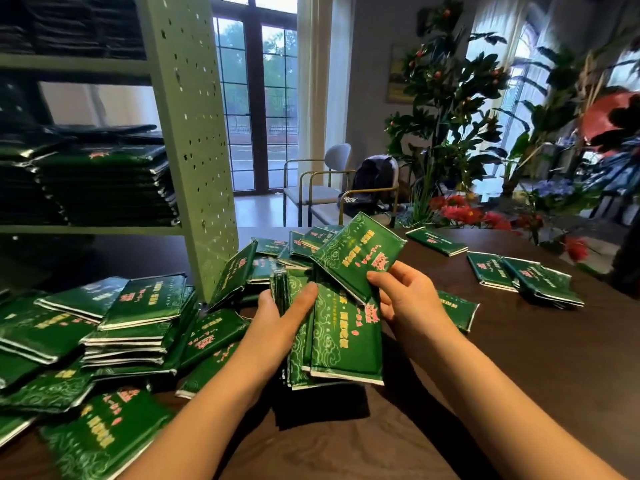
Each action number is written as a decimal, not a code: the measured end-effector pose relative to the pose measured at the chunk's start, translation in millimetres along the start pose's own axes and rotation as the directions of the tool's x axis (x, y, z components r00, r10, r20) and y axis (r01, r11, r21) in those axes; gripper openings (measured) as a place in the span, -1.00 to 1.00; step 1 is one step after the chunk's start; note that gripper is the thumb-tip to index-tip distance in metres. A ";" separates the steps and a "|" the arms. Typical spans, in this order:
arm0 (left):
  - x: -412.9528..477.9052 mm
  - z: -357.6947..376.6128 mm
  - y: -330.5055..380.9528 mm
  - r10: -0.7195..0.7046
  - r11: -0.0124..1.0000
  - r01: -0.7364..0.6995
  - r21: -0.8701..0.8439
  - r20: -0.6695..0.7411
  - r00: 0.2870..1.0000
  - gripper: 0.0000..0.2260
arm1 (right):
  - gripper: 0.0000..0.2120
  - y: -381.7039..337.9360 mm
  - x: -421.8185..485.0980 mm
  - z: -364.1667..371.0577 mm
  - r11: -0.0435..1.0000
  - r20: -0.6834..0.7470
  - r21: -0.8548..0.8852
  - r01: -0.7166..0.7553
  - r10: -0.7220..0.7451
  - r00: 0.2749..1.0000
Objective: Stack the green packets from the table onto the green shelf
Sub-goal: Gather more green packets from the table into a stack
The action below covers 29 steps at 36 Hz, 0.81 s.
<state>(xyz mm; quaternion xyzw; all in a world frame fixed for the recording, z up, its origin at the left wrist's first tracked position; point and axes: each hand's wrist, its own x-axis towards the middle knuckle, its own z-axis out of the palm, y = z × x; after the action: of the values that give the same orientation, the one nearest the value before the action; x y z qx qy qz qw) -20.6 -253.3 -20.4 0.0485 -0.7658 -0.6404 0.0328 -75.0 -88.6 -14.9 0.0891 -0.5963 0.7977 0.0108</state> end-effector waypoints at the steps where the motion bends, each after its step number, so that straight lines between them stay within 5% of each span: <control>1: -1.5 0.3 1.1 0.001 1.000 -0.001 0.011 0.006 1.000 0.06 | -0.81 1.5 -1.1 1.8 1.000 -0.004 -0.024 0.008 -0.008 1.000; 7: 0.2 -0.3 -3.9 0.008 1.000 -0.008 -0.011 0.016 1.000 -0.05 | -0.83 2.9 -5.3 8.9 0.997 -0.043 -0.059 0.050 -0.053 0.998; 13: 10.0 -4.2 -14.6 -0.057 0.995 0.060 -0.085 0.037 0.998 0.23 | -0.74 -7.5 -0.8 -0.5 0.992 -0.158 -0.006 0.129 -0.128 0.979; 16: 12.3 -5.6 -16.2 -0.082 0.979 0.088 -0.185 0.040 0.996 0.25 | -0.74 -11.5 -1.5 1.1 0.997 -0.073 0.039 0.074 -0.071 0.995; 20: 14.0 -7.3 -15.9 -0.087 0.970 0.083 -0.227 -0.007 0.996 0.13 | -0.73 -11.3 -8.5 4.9 0.988 0.103 -0.135 0.073 -0.059 0.993; 29: 15.5 -9.2 -18.2 -0.053 0.939 0.002 -0.345 -0.140 0.989 0.07 | -0.50 -0.5 -20.9 16.3 0.814 0.299 -0.465 0.349 -0.226 0.927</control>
<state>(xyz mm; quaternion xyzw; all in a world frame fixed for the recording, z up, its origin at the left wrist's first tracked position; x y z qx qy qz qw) -34.4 -267.3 -36.9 0.0997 -0.6368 -0.7595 0.0881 -52.2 -102.1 -13.2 0.2644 -0.7624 0.5844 0.0860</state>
